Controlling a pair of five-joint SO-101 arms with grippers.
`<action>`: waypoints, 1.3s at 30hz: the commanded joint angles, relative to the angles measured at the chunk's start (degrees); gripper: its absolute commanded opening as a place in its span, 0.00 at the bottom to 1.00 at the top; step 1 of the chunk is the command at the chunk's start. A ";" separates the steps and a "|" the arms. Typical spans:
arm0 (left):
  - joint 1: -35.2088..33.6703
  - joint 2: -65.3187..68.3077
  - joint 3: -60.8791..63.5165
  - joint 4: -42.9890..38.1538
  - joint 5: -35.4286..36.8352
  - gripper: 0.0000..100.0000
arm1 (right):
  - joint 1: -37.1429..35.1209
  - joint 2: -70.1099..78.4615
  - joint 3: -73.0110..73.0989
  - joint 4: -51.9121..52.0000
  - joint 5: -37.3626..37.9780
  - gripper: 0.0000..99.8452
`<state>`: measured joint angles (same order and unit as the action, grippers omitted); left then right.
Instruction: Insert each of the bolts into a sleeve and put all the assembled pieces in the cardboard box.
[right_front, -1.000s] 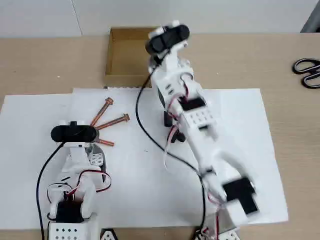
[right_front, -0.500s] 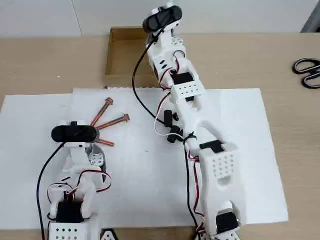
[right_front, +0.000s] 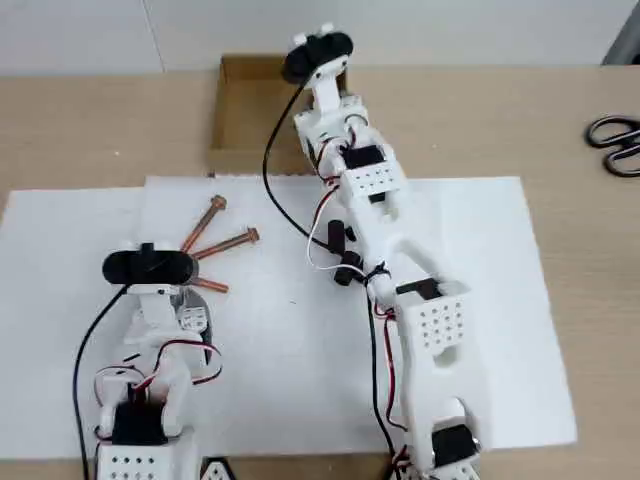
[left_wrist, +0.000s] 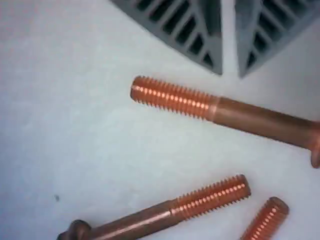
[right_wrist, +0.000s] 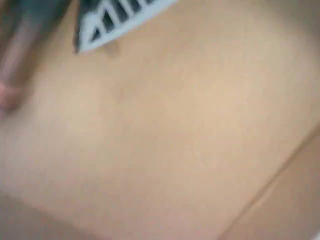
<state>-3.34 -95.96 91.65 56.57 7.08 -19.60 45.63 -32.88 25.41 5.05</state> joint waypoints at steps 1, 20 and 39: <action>-0.09 -0.44 -0.22 -0.97 0.09 0.01 | 0.04 -5.93 -2.99 5.05 0.70 0.23; -0.18 -0.44 -0.13 -0.88 0.09 0.01 | -1.19 -21.41 -2.99 49.80 -7.82 0.23; -0.09 -0.44 -0.13 -0.88 0.09 0.01 | -6.11 -20.97 -2.90 66.95 -29.10 0.23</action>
<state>-3.34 -95.96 91.65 56.57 7.08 -25.41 27.96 -33.05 94.07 -23.43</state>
